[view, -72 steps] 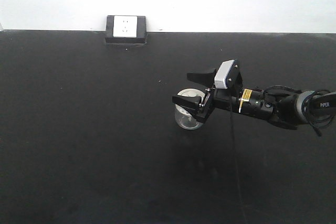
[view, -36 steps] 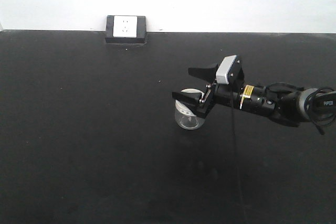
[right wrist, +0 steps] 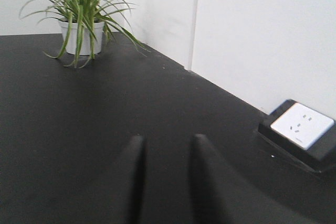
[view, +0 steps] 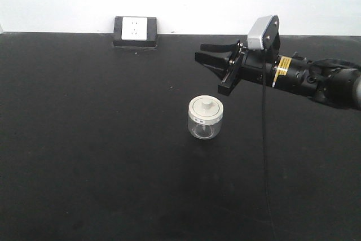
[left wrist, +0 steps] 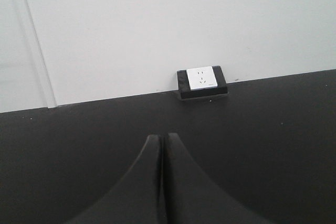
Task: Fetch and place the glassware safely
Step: 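Set the jar on the bench and open the right gripper, then lift and withdraw the right gripper away from the jar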
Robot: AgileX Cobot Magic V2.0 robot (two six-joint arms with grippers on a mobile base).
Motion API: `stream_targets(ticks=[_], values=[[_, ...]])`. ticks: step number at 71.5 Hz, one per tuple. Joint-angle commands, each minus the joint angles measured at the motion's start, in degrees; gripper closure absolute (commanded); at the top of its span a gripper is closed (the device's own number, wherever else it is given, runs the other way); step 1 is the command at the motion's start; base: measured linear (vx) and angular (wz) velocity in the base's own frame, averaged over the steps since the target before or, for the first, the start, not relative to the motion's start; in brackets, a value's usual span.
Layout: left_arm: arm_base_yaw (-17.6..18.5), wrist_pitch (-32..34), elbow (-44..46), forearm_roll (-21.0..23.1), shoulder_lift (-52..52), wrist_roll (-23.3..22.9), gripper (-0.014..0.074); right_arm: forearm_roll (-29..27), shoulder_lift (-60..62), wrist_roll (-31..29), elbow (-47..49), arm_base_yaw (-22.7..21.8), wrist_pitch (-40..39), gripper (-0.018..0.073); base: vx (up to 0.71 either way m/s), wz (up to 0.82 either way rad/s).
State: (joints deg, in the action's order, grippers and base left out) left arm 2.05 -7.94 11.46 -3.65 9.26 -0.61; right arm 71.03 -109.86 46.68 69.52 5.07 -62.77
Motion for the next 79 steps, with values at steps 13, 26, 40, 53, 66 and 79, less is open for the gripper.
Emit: stream_targets(ticks=[13, 26, 40, 53, 66, 79], values=[[0.0, 4.0, 1.7, 0.3, 0.7, -0.5, 0.0603, -0.1, 8.0, 9.4, 1.3, -0.3, 0.4, 0.0563, 0.0, 0.0], [0.0, 4.0, 1.7, 0.3, 0.7, -0.5, 0.0603, 0.7, 12.1, 13.6, 1.1, -0.3, 9.1, 0.0563, 0.0, 0.0], [0.0, 4.0, 1.7, 0.3, 0.7, -0.5, 0.0603, 1.3, 18.0, 16.2, -2.1, -0.3, 19.9, 0.0563, 0.0, 0.0], [0.0, 4.0, 1.7, 0.3, 0.7, -0.5, 0.0603, 0.3, 23.9, 16.2, -8.1, -0.3, 31.0, 0.0563, 0.0, 0.0], [0.0, 4.0, 1.7, 0.3, 0.7, -0.5, 0.0603, -4.2, 29.5, 15.7, -14.2, -0.3, 39.5, 0.0563, 0.0, 0.0], [0.0, 4.0, 1.7, 0.3, 0.7, -0.5, 0.0603, -5.0, 34.5, 15.3, -18.2, -0.3, 47.9, 0.0563, 0.0, 0.0]])
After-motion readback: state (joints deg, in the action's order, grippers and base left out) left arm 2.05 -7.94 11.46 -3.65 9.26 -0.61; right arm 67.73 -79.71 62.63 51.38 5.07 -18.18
